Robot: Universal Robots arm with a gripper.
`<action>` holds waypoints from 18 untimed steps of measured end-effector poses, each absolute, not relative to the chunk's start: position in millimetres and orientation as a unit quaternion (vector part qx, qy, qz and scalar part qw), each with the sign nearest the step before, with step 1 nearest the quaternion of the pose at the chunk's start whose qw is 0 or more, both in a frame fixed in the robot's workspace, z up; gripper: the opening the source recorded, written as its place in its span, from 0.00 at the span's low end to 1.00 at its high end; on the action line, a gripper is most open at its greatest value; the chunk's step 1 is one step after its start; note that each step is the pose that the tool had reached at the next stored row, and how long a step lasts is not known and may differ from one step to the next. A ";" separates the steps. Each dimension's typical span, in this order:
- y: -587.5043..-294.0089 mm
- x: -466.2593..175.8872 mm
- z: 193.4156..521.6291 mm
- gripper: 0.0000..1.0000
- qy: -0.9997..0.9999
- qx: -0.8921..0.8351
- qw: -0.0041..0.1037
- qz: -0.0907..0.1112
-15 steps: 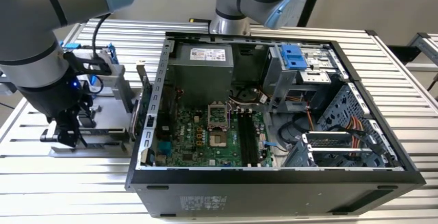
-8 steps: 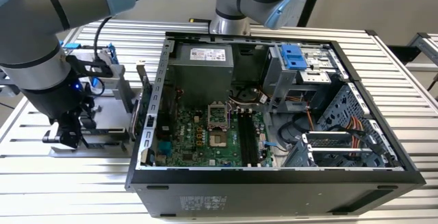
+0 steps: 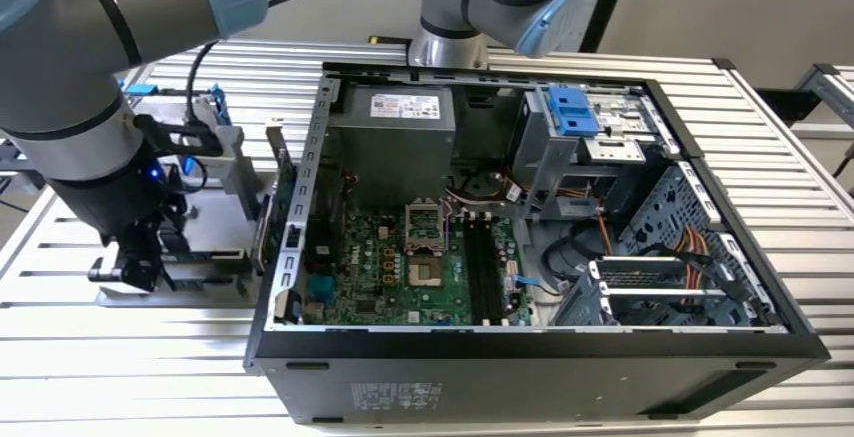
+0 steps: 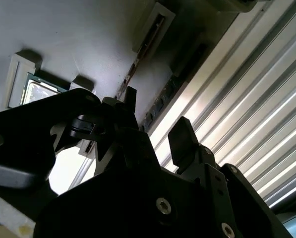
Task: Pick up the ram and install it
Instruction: 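Pick up the ram and move it above insertion slot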
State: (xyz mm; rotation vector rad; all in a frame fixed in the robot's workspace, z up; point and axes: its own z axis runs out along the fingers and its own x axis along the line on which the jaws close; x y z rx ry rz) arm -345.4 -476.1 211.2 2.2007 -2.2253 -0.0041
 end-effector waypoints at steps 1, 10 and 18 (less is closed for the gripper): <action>-476.1 -345.4 210.2 1.00 -0.711 0.703 0.006 -0.001; -477.1 -346.1 203.1 1.00 -0.711 0.703 0.006 -0.001; -483.7 -346.3 198.9 1.00 -0.711 0.703 0.006 -0.001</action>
